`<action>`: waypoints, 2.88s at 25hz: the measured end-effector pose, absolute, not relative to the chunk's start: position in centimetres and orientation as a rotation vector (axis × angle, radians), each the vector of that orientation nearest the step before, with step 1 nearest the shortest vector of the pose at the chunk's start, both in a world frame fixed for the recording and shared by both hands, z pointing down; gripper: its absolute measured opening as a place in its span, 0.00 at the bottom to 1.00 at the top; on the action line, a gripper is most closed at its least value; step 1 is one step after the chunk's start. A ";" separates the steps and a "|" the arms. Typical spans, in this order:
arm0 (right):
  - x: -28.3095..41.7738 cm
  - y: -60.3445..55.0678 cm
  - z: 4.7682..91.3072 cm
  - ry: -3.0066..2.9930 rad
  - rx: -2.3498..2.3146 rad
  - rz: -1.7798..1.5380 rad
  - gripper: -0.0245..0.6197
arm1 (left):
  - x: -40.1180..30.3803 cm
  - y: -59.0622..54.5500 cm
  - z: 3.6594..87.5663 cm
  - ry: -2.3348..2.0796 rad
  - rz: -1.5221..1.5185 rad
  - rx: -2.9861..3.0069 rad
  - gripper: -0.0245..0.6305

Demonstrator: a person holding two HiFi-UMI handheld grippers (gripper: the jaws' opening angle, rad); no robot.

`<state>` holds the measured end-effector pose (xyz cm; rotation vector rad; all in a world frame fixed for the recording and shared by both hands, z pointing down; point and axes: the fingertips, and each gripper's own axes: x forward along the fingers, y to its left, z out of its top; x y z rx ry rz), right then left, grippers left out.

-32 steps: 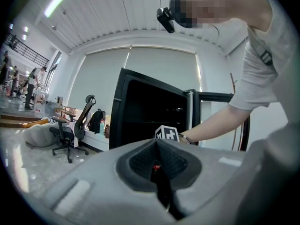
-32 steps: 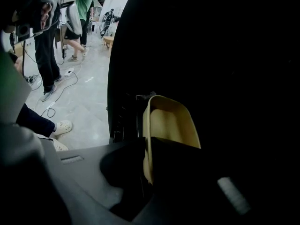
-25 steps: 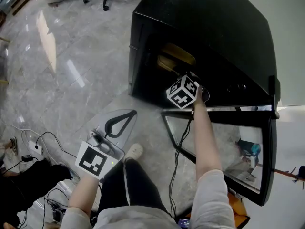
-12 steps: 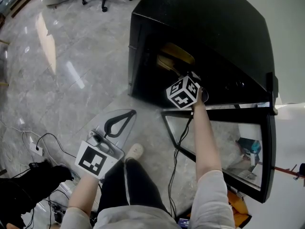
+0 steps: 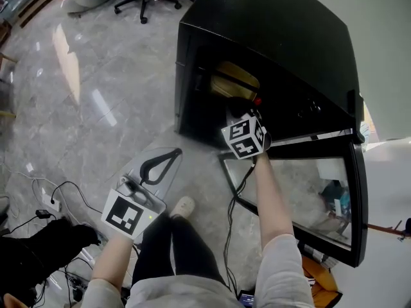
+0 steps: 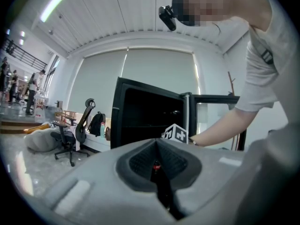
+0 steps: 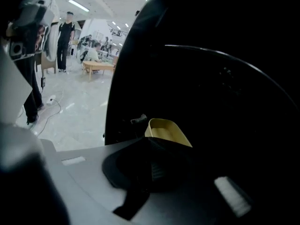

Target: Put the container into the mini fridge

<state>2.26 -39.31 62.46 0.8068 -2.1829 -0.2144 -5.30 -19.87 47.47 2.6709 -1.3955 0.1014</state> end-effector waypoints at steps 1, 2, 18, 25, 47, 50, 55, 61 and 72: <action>2.2 -38.8 62.2 -2.209 0.821 -0.184 0.04 | -5.3 -19.7 47.3 -1.396 0.103 2.672 0.04; 2.2 -38.4 61.8 -2.235 0.842 -0.151 0.04 | -5.3 -19.6 47.1 -1.396 0.104 2.676 0.04; 4.1 -29.7 56.1 -2.484 1.153 0.148 0.04 | -4.0 -16.7 45.1 -1.314 0.125 2.746 0.04; 4.4 -25.6 52.0 -2.533 1.210 0.139 0.04 | -3.3 -15.1 43.5 -1.285 0.123 2.781 0.04; 6.3 -15.7 42.9 -2.564 1.303 0.068 0.04 | -1.4 -11.6 37.8 -1.215 0.119 2.866 0.04; 6.6 -14.7 41.9 -2.574 1.316 0.078 0.04 | -1.3 -11.0 37.4 -1.207 0.141 2.877 0.04; 6.6 -13.3 40.2 -2.586 1.337 0.076 0.04 | -0.7 -10.3 35.9 -1.181 0.126 2.894 0.04; 7.1 -11.7 38.1 -2.599 1.377 0.072 0.04 | 0.1 -9.4 34.0 -1.148 0.081 2.924 0.04; 8.0 -8.6 35.7 -2.600 1.466 0.066 0.04 | -0.1 -7.6 32.1 -1.132 0.080 2.976 0.04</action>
